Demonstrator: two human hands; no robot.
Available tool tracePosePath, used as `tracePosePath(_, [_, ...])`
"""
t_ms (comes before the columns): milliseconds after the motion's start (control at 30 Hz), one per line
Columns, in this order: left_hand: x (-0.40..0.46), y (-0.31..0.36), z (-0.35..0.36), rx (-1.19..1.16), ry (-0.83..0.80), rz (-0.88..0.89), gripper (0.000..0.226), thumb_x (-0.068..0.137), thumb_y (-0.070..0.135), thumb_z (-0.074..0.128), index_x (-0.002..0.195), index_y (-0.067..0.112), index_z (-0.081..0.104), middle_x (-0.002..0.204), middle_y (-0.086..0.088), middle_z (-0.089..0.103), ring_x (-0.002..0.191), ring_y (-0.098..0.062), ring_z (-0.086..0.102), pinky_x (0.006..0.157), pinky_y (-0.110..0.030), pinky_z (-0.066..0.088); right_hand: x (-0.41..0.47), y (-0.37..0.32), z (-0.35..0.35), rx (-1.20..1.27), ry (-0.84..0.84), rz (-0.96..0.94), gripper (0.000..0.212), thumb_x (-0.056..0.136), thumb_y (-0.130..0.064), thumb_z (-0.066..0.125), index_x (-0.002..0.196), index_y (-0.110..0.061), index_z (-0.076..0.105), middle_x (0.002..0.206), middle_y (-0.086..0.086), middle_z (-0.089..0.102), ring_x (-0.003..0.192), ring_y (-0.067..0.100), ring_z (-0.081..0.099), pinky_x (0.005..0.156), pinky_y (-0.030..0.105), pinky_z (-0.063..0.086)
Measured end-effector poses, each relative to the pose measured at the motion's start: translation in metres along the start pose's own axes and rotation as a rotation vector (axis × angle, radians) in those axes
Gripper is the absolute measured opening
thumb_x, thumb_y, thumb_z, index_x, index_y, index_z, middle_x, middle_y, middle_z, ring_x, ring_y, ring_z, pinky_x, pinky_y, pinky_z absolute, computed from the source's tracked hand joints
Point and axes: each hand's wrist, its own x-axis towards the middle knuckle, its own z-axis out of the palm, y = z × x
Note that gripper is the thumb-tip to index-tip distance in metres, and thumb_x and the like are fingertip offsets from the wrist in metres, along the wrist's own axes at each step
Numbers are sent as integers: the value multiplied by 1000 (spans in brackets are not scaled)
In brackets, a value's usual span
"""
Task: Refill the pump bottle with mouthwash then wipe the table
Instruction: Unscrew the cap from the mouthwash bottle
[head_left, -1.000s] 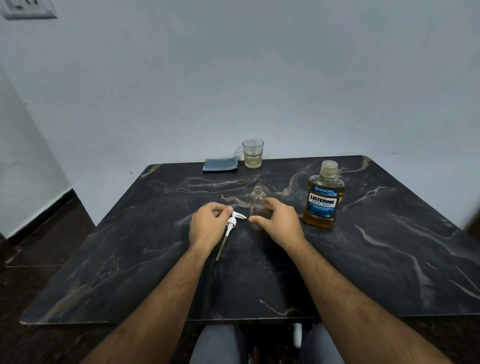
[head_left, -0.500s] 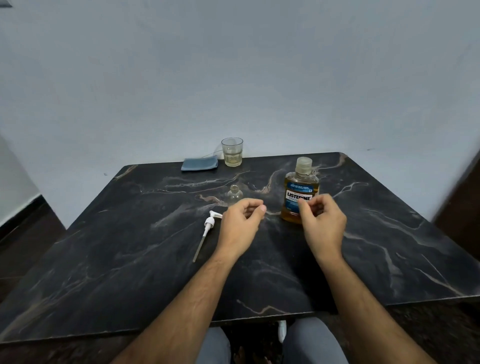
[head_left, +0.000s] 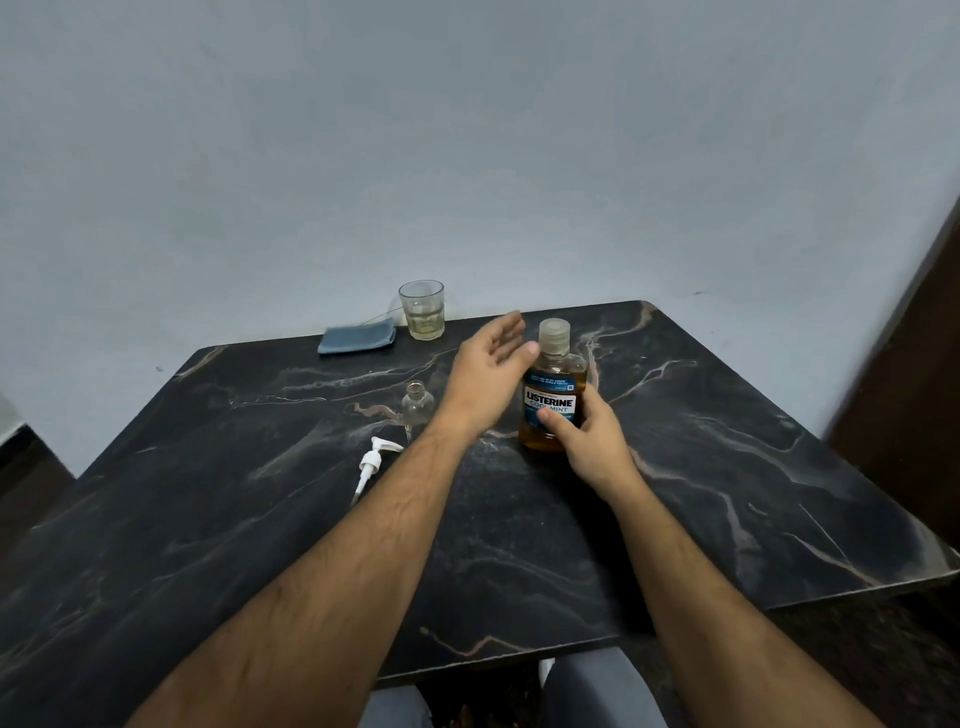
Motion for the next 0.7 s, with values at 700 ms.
tracePosePath(700, [22, 4, 27, 311, 152, 147, 42, 83, 32, 78, 122, 18, 69, 115, 3, 74, 102, -3, 67, 93, -23, 55, -4, 8, 13, -138, 166, -55, 33, 87, -21, 74, 117, -19, 62, 100, -12, 69, 93, -1, 65, 83, 18, 50])
